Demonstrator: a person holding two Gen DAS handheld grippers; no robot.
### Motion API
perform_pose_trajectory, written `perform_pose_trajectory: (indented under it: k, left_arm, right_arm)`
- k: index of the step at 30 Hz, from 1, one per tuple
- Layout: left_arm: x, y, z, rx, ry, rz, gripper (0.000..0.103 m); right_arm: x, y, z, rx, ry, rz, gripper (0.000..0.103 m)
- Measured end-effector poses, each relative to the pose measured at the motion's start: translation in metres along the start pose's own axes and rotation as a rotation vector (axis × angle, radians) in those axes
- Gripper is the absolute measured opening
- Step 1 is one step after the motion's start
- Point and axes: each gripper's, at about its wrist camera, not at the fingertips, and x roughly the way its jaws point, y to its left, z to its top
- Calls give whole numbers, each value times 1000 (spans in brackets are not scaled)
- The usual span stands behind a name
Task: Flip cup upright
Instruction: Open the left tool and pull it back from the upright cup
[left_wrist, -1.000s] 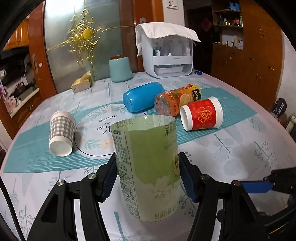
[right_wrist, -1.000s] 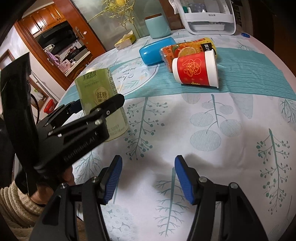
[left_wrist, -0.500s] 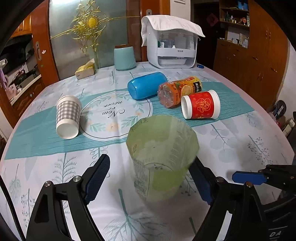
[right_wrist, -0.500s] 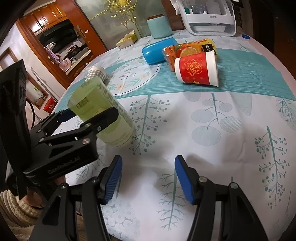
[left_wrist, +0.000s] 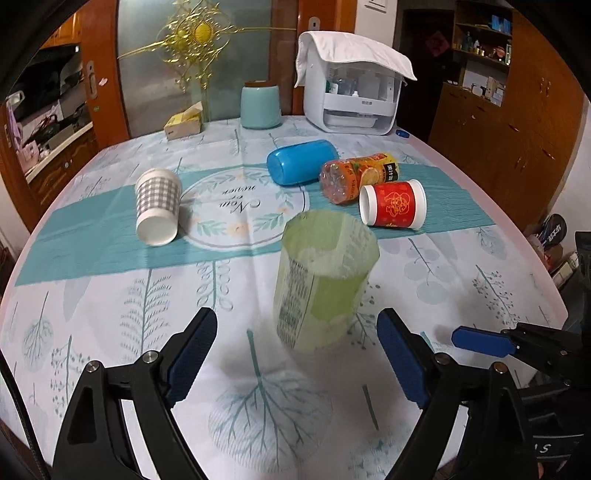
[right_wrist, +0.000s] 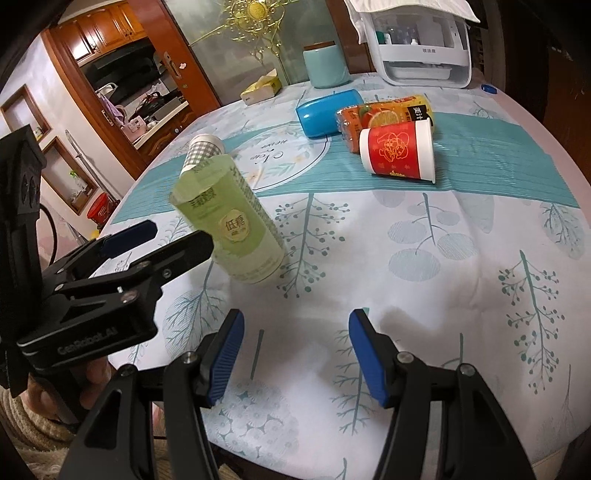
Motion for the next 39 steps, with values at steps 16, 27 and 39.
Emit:
perform_pose_trajectory:
  k: [16,27,39]
  left_arm:
    - [-35,13,-18,-71,43,96,94]
    - [-60,14,-5,-111,31,131,96]
    - [-80,12,16,-135,7,159,96]
  right_arm:
    - [-26,22,-6,-40,-66,-46,61]
    - [-58,43,6,-79,-170,-79,68]
    - [-83,55,25,-114,-250,-116,69]
